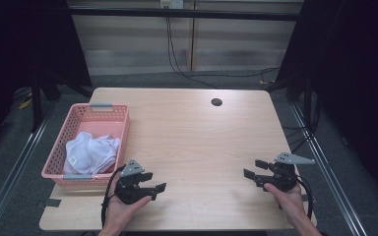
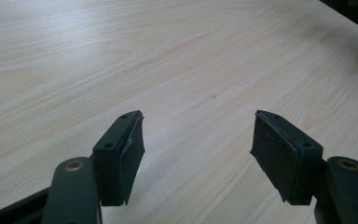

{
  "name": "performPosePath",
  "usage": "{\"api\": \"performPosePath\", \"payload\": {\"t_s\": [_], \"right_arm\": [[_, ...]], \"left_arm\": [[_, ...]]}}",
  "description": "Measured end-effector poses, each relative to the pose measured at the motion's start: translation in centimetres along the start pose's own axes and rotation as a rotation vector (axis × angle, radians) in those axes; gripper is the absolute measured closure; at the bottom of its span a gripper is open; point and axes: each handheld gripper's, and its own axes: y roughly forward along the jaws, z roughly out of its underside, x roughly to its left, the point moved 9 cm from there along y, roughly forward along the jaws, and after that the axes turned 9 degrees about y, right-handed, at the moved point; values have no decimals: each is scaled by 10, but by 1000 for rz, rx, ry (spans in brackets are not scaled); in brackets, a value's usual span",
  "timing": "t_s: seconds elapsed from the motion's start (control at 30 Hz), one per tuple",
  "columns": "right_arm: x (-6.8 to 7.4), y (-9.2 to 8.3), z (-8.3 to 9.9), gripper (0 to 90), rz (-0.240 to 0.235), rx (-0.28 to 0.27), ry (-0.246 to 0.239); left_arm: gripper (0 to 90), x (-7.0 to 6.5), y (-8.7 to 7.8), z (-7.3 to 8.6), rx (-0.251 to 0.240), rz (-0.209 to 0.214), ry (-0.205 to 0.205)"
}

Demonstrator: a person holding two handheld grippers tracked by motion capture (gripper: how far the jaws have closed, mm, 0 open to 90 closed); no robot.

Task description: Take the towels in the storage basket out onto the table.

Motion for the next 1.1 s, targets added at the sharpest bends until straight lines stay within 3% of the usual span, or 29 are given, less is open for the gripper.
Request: {"api": "performPosePath", "payload": {"t_s": [0.23,0.4,0.6,0.67,0.8,0.9,1.1], "right_arm": [[-2,5,2,265,15,18,-15],[1,6,2,262,4,22,-12],[7,6,8,266,-11,52,-28],[8,6,9,265,-12,59,-35],[8,8,10,264,-13,62,-26],[6,8,11,261,-10,69,-14],[0,6,14,251,-1,74,-5]], "left_arm": [[337,5,-4,1,-5,-23,-13],[337,3,-8,0,-9,-15,-8],[341,-5,-20,-5,0,-15,72],[338,-4,-25,-8,-15,-22,66],[322,1,-38,-14,-36,-30,60],[313,6,-46,-17,-49,-12,45],[300,23,-58,-27,-65,-77,57]]}}
